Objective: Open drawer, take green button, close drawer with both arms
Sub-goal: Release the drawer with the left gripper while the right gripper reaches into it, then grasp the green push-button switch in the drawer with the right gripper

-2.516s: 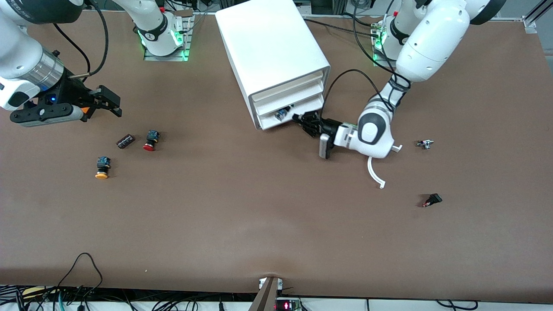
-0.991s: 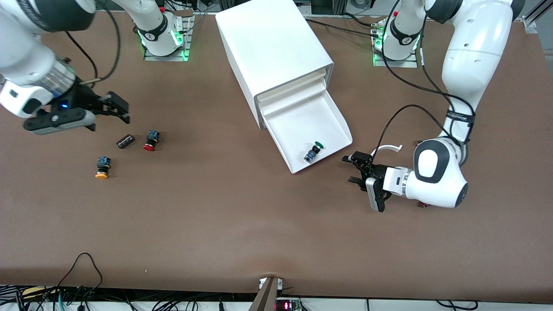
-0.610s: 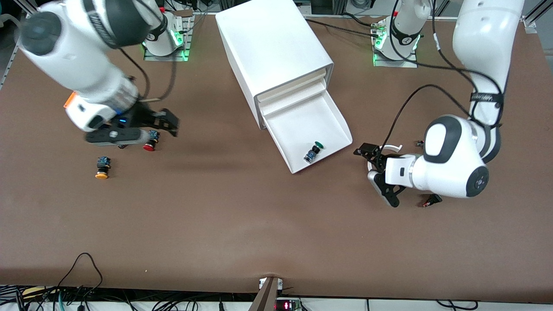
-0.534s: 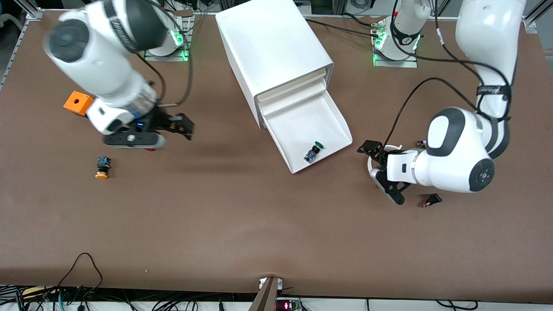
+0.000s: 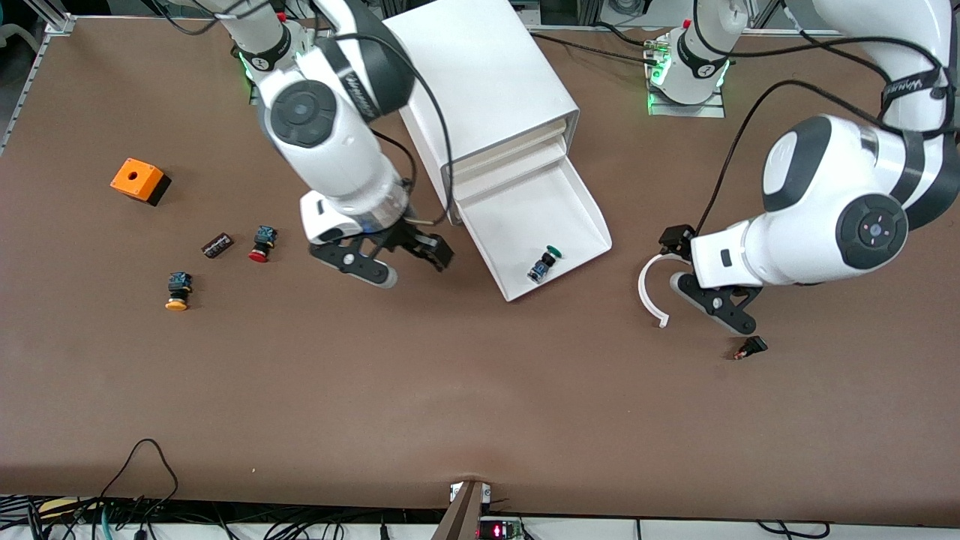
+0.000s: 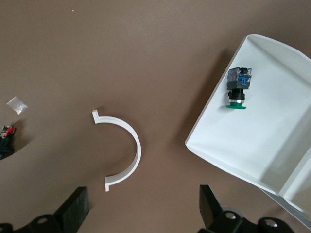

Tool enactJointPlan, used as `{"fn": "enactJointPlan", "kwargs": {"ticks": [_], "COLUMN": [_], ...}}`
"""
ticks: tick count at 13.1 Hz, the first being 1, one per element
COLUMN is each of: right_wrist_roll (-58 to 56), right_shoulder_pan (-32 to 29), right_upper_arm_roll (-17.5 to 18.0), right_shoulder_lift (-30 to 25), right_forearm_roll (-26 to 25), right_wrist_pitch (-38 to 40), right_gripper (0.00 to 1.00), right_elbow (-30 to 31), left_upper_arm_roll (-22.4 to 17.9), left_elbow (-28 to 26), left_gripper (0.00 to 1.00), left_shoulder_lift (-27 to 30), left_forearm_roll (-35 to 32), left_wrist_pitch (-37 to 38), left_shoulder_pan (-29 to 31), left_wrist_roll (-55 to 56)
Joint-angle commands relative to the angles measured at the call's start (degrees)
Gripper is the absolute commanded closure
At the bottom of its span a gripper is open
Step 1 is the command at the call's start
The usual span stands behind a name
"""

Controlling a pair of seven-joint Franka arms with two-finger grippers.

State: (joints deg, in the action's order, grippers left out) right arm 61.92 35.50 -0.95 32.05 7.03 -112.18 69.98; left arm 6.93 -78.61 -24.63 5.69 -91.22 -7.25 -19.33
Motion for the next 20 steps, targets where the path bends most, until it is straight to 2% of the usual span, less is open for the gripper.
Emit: {"fn": "enactJointPlan", "kwargs": {"ticks": [1,4,7,12,16,20], "right_wrist_roll": [10.8,19.5,25.8,28.8,31.1,32.2], "right_shoulder_pan": [4.2,8.0,10.7,13.5,17.1,18.1], "right_upper_arm_roll": [-0.7,-0.9,-1.1,-1.5,-4.9,-5.2], "right_shoulder_lift": [6.4,9.9,12.8,17.1,22.3,24.0], "right_forearm_roll": [0.8,0.4,0.2,-0.8,-0.9,-0.9], "right_wrist_pitch": [-2.3,-5.0,-7.3,-7.8,-9.0,-11.3], "right_gripper": [0.01,0.01,0.02,0.03,0.03,0.06], "right_elbow": [-6.7,-8.4,-9.5,-11.8,-15.6,-15.5], "left_upper_arm_roll": [-0.5,-1.0,-1.0,-0.8,-0.9,-0.9], "left_elbow": [-0.8,5.5,5.5,5.6,5.6,5.6], "left_gripper": [0.00,0.00,0.00,0.00,0.00,0.00], "left_shoulder_lift": [0.7,-1.7,-2.1,-2.0,-2.0,-2.0], "left_forearm_roll": [-1.5,-1.6,-1.6,-1.7,-1.8,-1.8], "left_wrist_pitch": [1.0,0.9,0.9,0.9,0.9,0.9], "left_shoulder_pan": [-0.6,-0.6,-0.7,-0.7,-0.7,-0.7], "left_wrist_roll": [0.6,0.6,0.7,0.7,0.7,0.7]}}
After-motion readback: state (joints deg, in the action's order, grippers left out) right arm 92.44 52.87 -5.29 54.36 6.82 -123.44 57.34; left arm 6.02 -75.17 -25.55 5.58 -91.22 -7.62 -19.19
